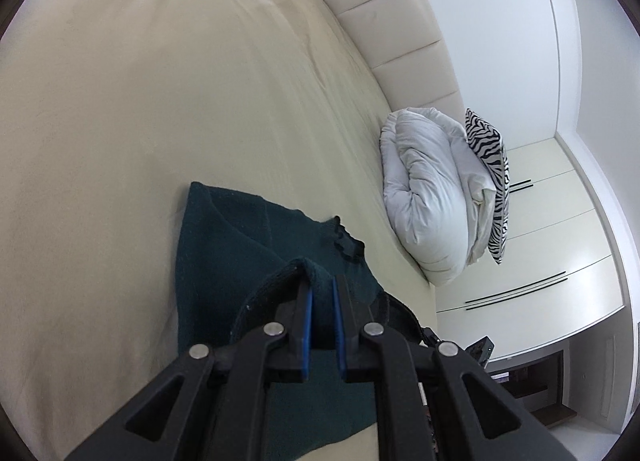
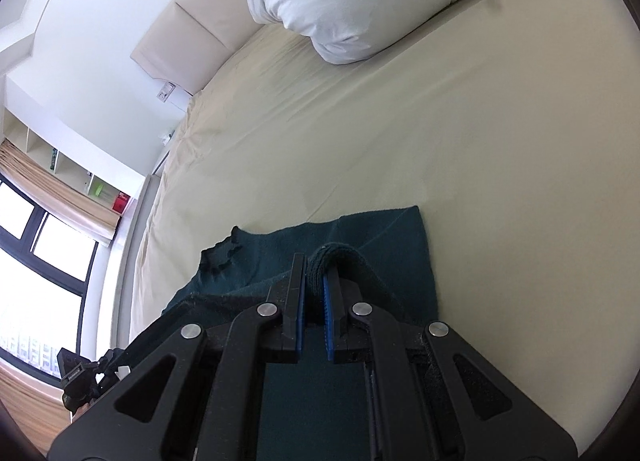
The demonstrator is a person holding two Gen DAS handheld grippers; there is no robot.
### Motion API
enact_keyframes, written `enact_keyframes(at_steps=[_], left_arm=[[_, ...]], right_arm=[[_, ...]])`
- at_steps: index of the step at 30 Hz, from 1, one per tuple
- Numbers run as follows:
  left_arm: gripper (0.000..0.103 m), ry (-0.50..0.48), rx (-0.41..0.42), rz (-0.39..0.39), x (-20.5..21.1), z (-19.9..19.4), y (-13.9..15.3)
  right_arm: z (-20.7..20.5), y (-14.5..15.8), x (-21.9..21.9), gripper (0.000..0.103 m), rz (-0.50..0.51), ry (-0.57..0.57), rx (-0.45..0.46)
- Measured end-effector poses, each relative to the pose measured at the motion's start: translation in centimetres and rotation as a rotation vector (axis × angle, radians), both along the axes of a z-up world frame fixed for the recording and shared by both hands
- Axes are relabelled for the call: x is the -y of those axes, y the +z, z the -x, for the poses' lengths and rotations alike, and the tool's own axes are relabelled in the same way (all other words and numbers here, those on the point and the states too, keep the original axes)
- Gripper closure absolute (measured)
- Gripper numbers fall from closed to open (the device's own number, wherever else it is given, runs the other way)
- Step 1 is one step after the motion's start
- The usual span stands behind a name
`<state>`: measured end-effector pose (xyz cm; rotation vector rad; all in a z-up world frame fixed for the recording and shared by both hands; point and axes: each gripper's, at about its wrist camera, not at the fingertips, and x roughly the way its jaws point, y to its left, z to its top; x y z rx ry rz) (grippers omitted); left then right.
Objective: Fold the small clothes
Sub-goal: 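Lift the hem with both grippers and fold it toward the collar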
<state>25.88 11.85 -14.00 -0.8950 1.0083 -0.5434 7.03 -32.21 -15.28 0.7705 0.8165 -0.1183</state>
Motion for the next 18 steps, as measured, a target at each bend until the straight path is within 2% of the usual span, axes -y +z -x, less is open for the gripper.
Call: enact_keyframes(at_steps=[13,17,18], left_arm=[[0.092,0.045,-0.030,-0.063,1.0,-6.0,-3.1],[0.088,0.055,-0.043,-0.093,1.3,-7.2,-4.2],[0.081,0.060,-0.043,-0.089,1.2,-7.3,-4.2]], right_arm=[[-5.0,-4.9,2.9,0.097,-0.017,-0.057,-0.051],[-6.3,-6.0,3.4,0.093,-0.038,-0.058,-0.073],[-6.4,-6.4,3.7,0.092,-0.060,-0.062,-0.077]])
